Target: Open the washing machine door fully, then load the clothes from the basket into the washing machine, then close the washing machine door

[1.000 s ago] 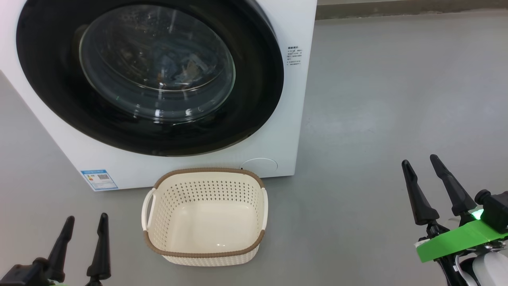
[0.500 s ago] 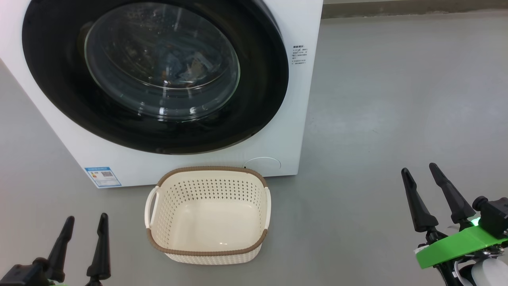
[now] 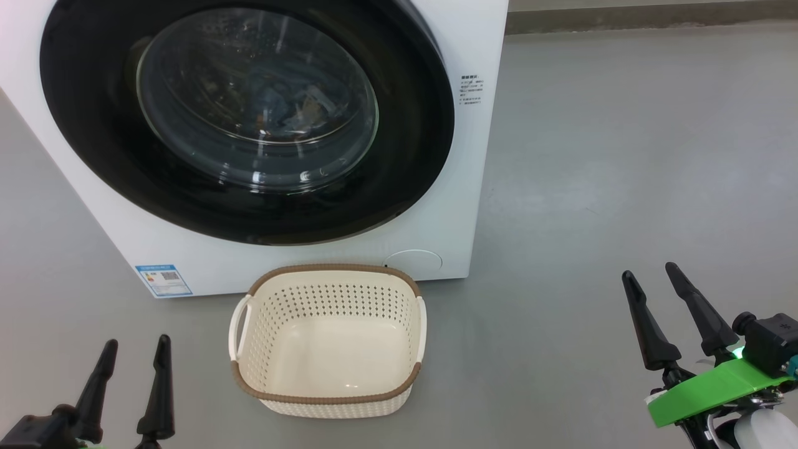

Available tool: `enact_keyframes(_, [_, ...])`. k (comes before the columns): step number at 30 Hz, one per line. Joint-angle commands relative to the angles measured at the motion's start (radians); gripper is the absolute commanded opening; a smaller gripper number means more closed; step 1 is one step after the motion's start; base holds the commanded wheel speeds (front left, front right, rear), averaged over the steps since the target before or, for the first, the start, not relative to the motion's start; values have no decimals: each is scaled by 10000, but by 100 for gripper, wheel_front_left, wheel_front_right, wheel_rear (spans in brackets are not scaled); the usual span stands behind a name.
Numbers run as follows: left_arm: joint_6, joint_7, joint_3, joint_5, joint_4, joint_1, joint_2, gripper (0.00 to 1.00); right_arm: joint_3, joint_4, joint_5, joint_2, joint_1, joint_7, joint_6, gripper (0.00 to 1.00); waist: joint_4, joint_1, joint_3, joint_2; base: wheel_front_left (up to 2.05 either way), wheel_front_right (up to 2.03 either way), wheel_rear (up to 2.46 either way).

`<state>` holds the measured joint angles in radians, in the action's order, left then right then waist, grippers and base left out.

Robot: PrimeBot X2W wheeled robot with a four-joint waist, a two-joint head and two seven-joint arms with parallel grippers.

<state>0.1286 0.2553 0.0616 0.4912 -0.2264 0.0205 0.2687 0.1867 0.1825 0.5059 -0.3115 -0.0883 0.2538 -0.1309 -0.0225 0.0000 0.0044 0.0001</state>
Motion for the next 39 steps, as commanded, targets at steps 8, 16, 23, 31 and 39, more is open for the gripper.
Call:
enact_keyframes(8, [21, 65, -322, -65, 239, 236, 297, 100, 203, -165, 96, -215, -192, 80, 2, 100, 26, 0, 15, -1, 0, 0, 0])
enact_keyframes(16, [21, 65, -313, -59, 266, 223, 295, 100, 200, -148, 105, -216, -188, 80, 2, 100, 42, 0, 24, -1, 0, 0, 0])
enact_keyframes(23, [21, 65, -318, -43, 311, 211, 286, 100, 179, -151, 116, -193, -173, 80, 2, 100, 51, 0, 20, -1, 0, 0, 0])
enact_keyframes(31, [-2, -8, 215, 50, -295, -139, -343, 0, 98, 474, 29, 313, 166, -40, 0, 0, 62, 1, 34, -1, 0, 0, 0])
enact_keyframes(39, [0, -242, 91, 764, -271, -92, -461, 0, -71, 459, 757, 441, 167, -249, 0, 0, 73, 20, 7, -1, 0, 0, 0])
